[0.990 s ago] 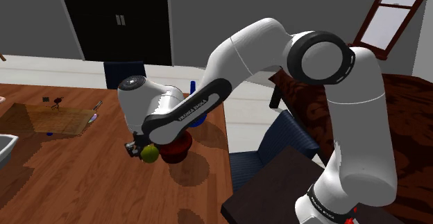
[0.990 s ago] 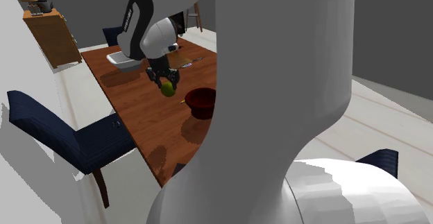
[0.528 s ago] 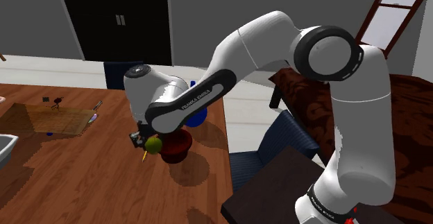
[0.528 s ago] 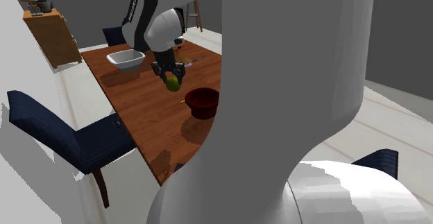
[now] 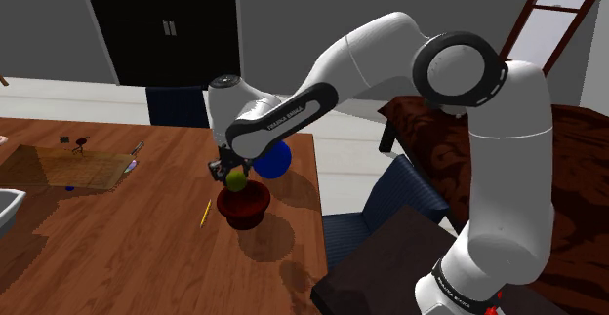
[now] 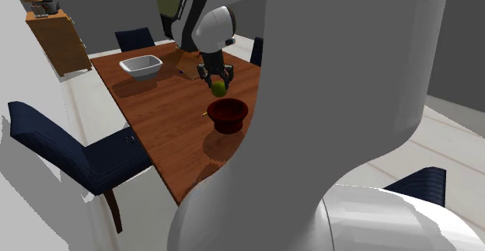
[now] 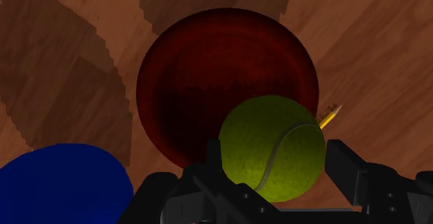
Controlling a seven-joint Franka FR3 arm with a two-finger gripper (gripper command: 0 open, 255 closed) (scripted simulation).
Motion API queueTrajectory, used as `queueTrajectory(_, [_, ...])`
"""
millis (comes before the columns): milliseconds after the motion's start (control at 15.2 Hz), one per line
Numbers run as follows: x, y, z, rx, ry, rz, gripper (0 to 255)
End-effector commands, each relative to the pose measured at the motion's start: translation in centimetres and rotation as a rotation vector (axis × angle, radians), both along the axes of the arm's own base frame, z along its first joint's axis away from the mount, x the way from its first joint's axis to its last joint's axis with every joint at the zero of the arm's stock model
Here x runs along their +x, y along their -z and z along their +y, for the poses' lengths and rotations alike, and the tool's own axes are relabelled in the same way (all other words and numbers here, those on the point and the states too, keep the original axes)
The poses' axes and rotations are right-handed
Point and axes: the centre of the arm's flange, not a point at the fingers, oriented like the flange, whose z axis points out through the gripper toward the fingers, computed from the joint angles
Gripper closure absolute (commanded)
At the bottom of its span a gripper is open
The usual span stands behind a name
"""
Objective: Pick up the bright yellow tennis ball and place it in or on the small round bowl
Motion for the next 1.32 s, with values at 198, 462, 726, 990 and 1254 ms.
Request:
queueTrajectory(198, [1.7, 1.4, -3.0, 0.0, -0.001, 0.0, 255])
queueTrajectory(462, [1.7, 3.6, -3.0, 0.0, -0.001, 0.0, 255])
queueTrajectory(726, [1.7, 5.7, -3.0, 0.0, -0.001, 0.0, 255])
queueTrajectory(990, [1.7, 7.6, -3.0, 0.0, -0.001, 0.0, 255])
queueTrajectory(1254, [1.7, 7.6, -3.0, 0.0, -0.001, 0.0, 255])
